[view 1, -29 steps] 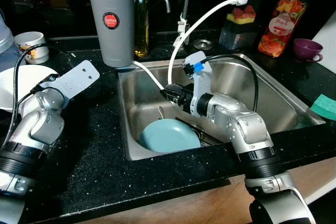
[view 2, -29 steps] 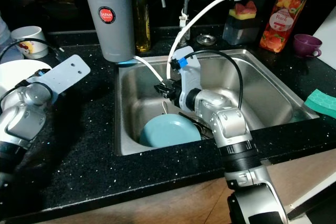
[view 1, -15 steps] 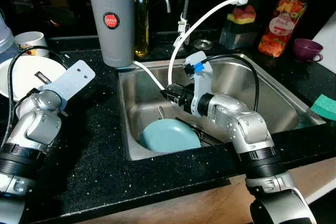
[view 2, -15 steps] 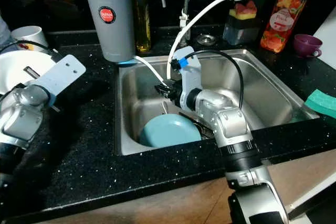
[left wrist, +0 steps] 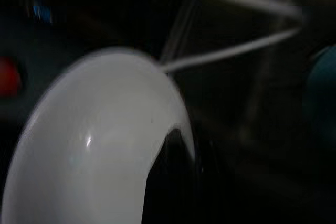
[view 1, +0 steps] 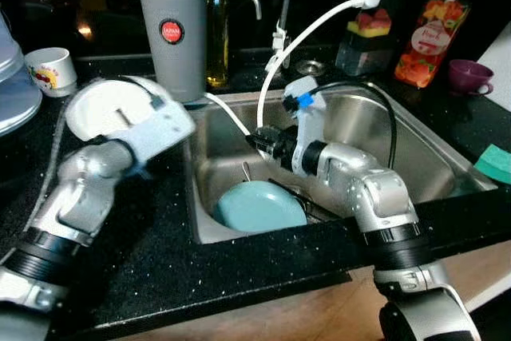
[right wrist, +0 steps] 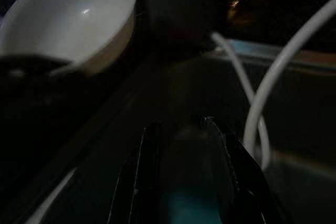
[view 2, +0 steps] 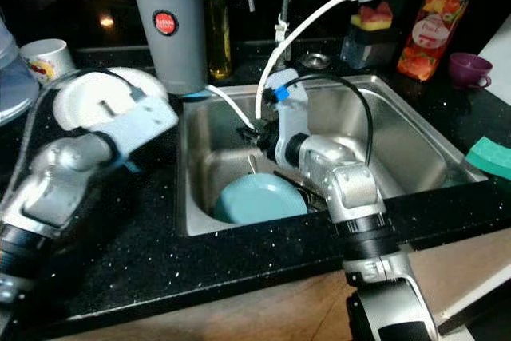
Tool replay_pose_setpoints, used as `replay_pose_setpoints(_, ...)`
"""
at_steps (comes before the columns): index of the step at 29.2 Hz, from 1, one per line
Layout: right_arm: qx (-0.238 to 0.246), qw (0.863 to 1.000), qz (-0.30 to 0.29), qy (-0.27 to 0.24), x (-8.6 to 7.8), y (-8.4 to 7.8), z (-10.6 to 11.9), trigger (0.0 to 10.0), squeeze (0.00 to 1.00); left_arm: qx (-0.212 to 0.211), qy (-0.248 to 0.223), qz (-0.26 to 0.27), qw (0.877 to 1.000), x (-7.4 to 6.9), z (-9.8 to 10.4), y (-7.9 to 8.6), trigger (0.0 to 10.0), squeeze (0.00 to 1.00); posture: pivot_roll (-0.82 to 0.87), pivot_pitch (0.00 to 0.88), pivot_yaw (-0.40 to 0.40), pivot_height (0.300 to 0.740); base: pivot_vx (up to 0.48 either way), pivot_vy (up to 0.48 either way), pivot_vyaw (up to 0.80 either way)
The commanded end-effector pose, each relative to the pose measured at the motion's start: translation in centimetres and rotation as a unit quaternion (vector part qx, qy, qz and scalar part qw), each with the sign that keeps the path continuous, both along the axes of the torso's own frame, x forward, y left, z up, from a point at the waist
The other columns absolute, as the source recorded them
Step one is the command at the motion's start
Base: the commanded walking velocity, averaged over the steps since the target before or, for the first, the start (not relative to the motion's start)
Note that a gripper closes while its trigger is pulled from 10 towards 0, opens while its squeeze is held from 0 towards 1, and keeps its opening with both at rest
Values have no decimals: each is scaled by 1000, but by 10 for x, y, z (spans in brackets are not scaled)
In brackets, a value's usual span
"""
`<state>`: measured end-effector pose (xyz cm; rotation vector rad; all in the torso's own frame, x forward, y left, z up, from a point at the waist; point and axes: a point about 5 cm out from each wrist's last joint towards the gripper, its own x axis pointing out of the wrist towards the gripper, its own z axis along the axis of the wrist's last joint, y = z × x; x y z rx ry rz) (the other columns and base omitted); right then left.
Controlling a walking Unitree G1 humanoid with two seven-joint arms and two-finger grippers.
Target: Kitchen organization
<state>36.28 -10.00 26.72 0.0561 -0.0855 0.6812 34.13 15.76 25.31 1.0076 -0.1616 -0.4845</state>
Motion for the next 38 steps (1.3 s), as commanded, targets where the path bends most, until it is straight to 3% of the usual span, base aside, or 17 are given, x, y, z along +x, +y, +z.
replay_pose_setpoints(1, 44, 999, -13, -10, 2, -6, 11, 10000, 0, 12, -16, -65, 998, -10, -5, -13, 0, 0, -19, 59, -4, 740, 0, 0, 0)
replay_pose_setpoints(4, 61, 998, -21, -14, 3, -9, 15, 10000, 0, 14, -19, -76, 997, -14, -9, -14, 0, 0, -19, 55, -7, 740, 0, 0, 0)
replay_pose_setpoints(5, 73, 997, -27, -14, 3, -11, 17, 10000, 914, 23, -17, -76, 997, -16, -13, -12, 0, 0, -19, 55, -7, 740, 0, 0, 0)
replay_pose_setpoints(6, 88, 995, -35, -13, 4, -14, 19, 10000, 1000, 32, -20, -87, 996, -19, -18, -9, 0, 0, -17, 51, -11, 740, 0, 0, 0)
replay_pose_setpoints(14, 84, 996, -24, -5, 4, -9, 17, 10000, 1000, 44, -26, -146, 988, -32, -28, -14, 0, 0, -10, 49, -17, 740, 0, 0, 0)
replay_pose_setpoints(15, 78, 997, -21, -5, 4, -7, 16, 10000, 0, 45, -26, -152, 987, -32, -29, -16, 0, 0, -7, 47, -18, 740, 0, 0, 0)
replay_pose_setpoints(22, 67, 998, -5, -1, 2, 2, 14, 10000, 0, 44, -44, -199, 978, -36, -30, -33, 0, 0, -7, 49, -17, 740, 0, 0, 0)
replay_pose_setpoints(31, 93, 995, 29, 12, -3, 5, 17, 10000, 0, 59, -39, -213, 974, -33, -35, -35, 0, 0, -14, 55, -10, 740, 0, 0, 0)
replay_pose_setpoints(38, 37, 997, 57, 26, -7, 14, 4, 10000, 0, 54, -71, -229, 969, -32, -27, -39, 0, 0, -15, 57, -10, 740, 0, 0, 0)
